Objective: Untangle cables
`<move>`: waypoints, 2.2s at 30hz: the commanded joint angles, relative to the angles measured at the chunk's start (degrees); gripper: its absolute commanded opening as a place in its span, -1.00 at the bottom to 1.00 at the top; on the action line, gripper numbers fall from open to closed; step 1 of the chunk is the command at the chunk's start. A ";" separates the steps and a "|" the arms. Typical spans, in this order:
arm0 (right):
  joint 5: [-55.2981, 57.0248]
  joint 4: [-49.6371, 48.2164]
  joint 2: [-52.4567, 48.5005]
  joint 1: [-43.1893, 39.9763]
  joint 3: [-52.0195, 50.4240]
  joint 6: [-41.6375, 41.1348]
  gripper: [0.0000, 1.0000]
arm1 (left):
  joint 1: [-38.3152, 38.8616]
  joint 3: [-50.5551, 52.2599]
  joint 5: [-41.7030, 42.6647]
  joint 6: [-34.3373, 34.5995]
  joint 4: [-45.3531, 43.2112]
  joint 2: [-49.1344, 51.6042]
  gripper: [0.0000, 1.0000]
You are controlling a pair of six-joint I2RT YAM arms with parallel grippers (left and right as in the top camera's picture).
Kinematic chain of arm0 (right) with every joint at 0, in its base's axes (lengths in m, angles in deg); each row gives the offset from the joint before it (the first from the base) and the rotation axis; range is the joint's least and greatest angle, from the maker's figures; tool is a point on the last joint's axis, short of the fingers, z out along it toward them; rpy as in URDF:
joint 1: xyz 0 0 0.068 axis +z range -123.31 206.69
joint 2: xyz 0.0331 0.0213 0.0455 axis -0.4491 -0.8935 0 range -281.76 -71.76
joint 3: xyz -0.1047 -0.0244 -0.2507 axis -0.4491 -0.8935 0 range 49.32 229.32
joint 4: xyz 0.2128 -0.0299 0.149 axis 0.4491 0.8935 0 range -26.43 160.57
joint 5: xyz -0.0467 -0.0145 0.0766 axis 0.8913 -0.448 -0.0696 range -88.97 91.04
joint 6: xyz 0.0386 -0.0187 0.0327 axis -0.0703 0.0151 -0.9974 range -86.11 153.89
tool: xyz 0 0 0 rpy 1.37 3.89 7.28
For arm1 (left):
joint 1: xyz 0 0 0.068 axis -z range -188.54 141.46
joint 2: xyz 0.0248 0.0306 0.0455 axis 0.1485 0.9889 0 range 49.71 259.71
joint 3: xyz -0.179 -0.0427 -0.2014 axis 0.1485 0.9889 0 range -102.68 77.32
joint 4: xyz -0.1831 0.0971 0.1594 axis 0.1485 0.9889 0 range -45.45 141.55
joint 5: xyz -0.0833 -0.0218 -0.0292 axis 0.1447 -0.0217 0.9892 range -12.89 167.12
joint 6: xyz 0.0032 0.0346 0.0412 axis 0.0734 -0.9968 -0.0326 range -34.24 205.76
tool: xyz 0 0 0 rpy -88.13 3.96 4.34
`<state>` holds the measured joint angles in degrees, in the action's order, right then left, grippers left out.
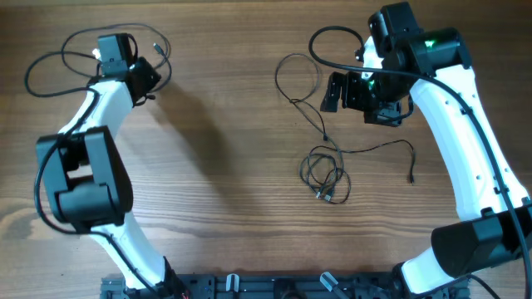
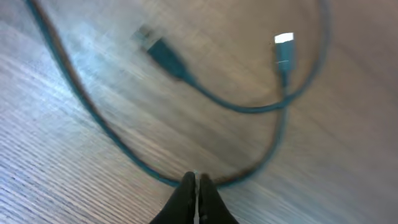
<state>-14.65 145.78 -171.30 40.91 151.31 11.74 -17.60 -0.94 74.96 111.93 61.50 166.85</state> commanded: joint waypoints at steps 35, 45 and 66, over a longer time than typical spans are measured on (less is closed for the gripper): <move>1.97 2.19 0.85 0.02 -0.33 1.14 0.99 | 5.16 -1.38 30.58 4.35 12.13 -27.50 0.99; 13.11 1.57 2.27 -6.10 -0.33 0.92 1.00 | 25.33 0.59 20.15 4.11 36.74 -25.18 1.00; -4.57 -15.50 -9.18 -0.98 -0.35 18.03 0.93 | 26.10 0.59 20.06 4.11 36.89 -25.18 1.00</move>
<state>-18.32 130.96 -175.79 38.74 151.03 28.48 8.26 -0.72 95.55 115.50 98.38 141.28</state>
